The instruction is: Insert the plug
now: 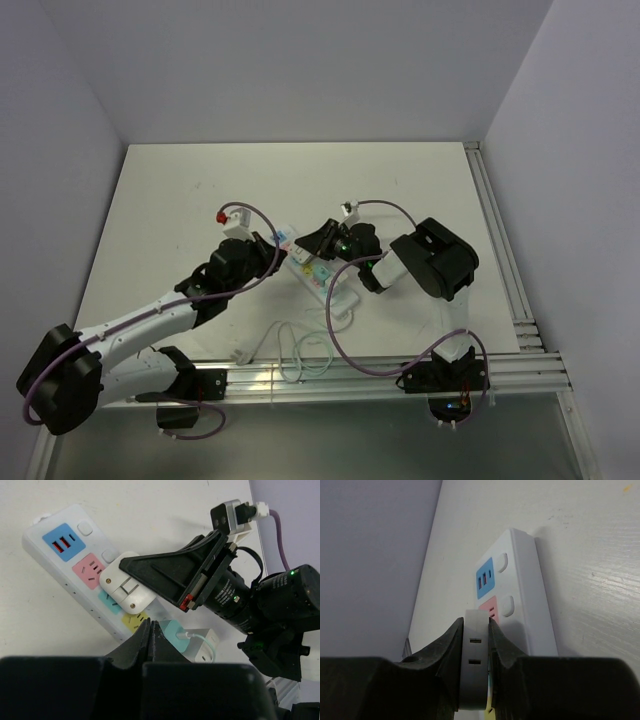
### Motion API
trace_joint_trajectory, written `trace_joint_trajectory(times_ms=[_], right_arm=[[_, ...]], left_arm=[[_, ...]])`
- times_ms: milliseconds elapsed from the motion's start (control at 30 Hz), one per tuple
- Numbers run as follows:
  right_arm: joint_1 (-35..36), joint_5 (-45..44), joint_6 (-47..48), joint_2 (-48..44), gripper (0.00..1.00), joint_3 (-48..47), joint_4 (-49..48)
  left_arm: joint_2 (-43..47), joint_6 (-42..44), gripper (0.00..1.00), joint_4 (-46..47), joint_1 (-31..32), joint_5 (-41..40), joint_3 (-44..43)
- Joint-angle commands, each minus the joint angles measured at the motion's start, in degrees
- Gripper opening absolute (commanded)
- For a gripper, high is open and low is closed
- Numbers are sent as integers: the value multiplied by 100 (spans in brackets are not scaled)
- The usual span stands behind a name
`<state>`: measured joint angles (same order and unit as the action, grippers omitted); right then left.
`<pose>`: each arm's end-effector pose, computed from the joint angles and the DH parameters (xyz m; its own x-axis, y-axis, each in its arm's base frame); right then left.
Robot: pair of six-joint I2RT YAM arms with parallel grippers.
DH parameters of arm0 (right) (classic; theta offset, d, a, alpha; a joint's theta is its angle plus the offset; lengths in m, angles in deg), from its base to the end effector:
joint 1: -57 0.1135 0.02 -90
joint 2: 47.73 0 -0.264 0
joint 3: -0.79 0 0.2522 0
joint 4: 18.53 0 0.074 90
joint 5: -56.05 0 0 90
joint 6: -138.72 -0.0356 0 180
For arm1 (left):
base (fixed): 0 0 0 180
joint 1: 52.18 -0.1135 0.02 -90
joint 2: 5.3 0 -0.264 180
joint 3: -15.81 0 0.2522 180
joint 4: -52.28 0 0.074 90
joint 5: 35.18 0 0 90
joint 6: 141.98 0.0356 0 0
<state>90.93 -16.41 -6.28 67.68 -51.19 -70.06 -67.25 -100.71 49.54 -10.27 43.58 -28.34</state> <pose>0.2858 0.2052 0.1041 -0.7345 0.4472 -0.5103 -0.3055 0.4537 0.8372 0.1817 -0.1538 0.2312 -0.5626 -0.4857 -0.6691 0.1463 0.7380 -0.6587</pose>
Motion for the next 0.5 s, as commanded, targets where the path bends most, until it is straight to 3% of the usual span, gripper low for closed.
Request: trace_joint_trajectory(times_ms=[0,467], right_arm=[[-176,-322,982,631,0,499,2364],[-326,162,816,833,0,165,2505]], left_arm=[[-158,100,1,619,-16,254,147],[-1600,364,1,1393,-157,896,-247]])
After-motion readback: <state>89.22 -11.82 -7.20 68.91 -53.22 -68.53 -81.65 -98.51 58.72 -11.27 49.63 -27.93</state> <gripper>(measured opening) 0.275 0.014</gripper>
